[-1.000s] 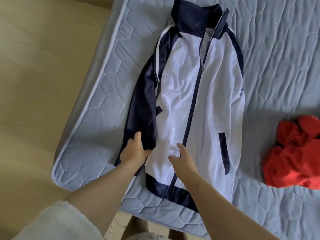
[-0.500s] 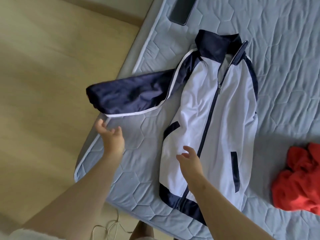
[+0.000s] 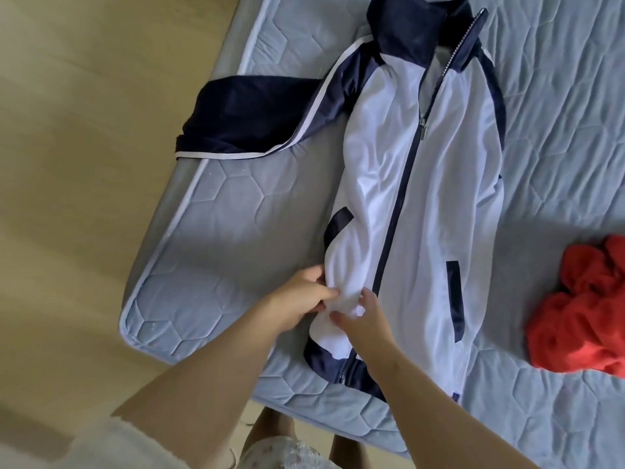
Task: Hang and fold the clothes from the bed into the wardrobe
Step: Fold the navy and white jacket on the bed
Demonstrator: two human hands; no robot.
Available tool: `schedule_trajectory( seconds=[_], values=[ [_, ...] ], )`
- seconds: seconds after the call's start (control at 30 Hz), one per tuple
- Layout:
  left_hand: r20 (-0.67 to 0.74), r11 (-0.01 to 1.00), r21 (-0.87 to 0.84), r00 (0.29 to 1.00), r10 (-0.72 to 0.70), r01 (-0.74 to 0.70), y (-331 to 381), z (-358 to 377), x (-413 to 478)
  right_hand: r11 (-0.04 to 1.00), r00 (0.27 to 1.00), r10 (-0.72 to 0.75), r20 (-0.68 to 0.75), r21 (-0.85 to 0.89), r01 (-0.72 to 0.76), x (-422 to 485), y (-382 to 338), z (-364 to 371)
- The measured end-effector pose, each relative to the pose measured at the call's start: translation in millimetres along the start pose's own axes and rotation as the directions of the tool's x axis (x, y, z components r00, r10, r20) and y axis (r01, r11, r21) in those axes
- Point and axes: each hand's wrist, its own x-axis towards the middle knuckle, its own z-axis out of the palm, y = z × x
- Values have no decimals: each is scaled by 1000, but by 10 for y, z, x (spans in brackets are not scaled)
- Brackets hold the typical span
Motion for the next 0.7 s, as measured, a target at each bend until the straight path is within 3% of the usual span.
schedule_trajectory(
  seconds=[0.13,0.2,0.3,0.4,0.47,0.5,0.57,0.6,0.7],
  values=[
    [-32,995,-37,995,97,-98,-64,-106,-138,986,983,17,-185,168,14,-38,52,-42],
    [-48,994,-34,993,106,-108,-79,-116,-165,964,983,16,-181,262,33,-76,3,-73],
    [78,990,72,990,114,-120,-1,45,-179,897,997,-5,-82,440,40,-97,-55,-107],
    [180,988,116,980,84,-106,88,252,-145,911,992,-13,-126,406,64,-31,-49,-234],
    [67,997,28,995,71,-73,103,355,-122,953,985,-4,-171,297,55,1,-31,-328],
    [-59,997,3,995,80,-80,102,395,-106,959,984,15,-176,281,35,26,-19,-368],
    [-321,979,160,931,174,-128,72,407,-46,941,981,82,-175,338,-18,67,-12,-442],
    [-354,961,237,909,219,-140,48,405,-23,914,979,123,-163,402,-48,80,-12,-478],
    [-111,987,124,987,114,-100,13,408,-2,828,975,204,-90,548,-123,74,3,-589]
  ],
)
